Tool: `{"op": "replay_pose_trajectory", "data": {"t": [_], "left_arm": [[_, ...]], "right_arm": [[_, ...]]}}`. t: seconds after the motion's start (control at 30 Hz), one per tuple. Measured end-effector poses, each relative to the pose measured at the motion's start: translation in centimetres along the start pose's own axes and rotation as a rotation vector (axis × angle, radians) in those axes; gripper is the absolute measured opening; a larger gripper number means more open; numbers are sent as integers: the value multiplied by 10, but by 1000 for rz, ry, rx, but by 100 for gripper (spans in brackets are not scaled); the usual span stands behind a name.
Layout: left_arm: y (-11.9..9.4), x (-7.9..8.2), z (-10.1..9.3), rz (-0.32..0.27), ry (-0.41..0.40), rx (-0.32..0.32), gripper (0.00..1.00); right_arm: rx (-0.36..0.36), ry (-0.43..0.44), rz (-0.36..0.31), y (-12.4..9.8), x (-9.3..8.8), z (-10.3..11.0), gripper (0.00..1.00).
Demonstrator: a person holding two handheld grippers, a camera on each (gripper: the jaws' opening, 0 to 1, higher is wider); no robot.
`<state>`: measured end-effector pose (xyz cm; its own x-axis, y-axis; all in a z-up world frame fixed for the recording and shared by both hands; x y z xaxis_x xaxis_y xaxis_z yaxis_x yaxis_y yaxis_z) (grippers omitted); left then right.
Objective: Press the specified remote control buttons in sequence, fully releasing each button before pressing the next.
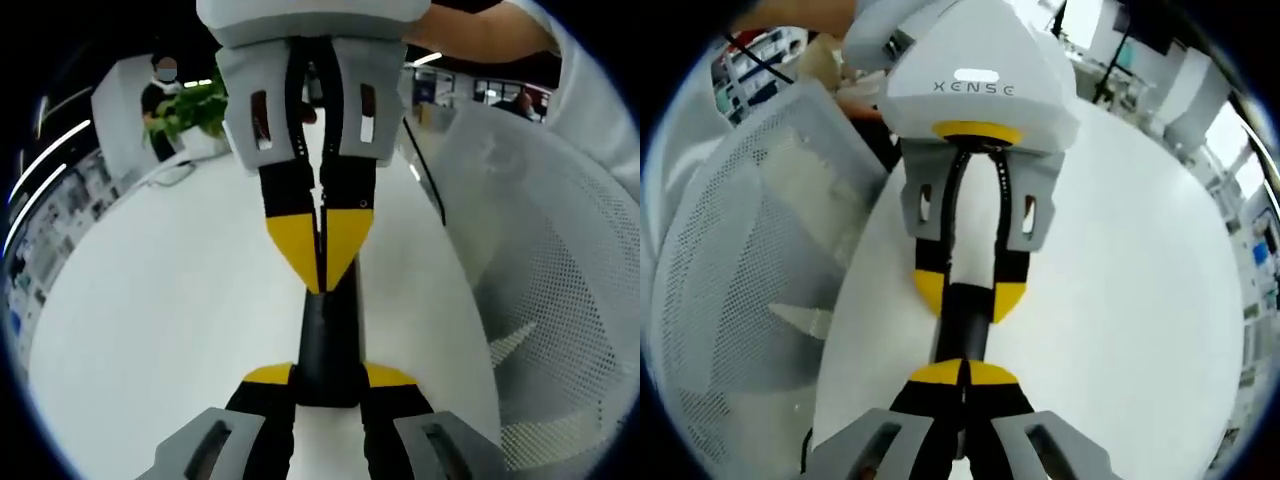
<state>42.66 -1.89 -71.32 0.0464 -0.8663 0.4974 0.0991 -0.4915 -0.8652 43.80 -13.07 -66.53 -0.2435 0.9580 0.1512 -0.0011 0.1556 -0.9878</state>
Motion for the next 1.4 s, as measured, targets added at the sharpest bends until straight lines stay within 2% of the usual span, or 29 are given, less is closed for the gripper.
{"op": "replay_pose_trajectory", "data": {"t": [1.4], "left_arm": [[0,-1,0,-15,-4,-3,23]], "right_arm": [[54,5,4,24,2,2,0]]}}
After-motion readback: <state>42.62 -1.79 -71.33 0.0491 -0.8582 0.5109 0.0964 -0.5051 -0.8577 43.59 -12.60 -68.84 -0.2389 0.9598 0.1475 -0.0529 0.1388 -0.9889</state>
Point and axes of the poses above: the point that each gripper's makers call its tool centre point, and the gripper's own axes: y roughly forward along the fingers, z roughly to its left, x roughly out of its top, the point moved 9 cm from there along -y, roughly backward along the fingers, and after that the axes turned 13 degrees about z, right-handed, at the moved point
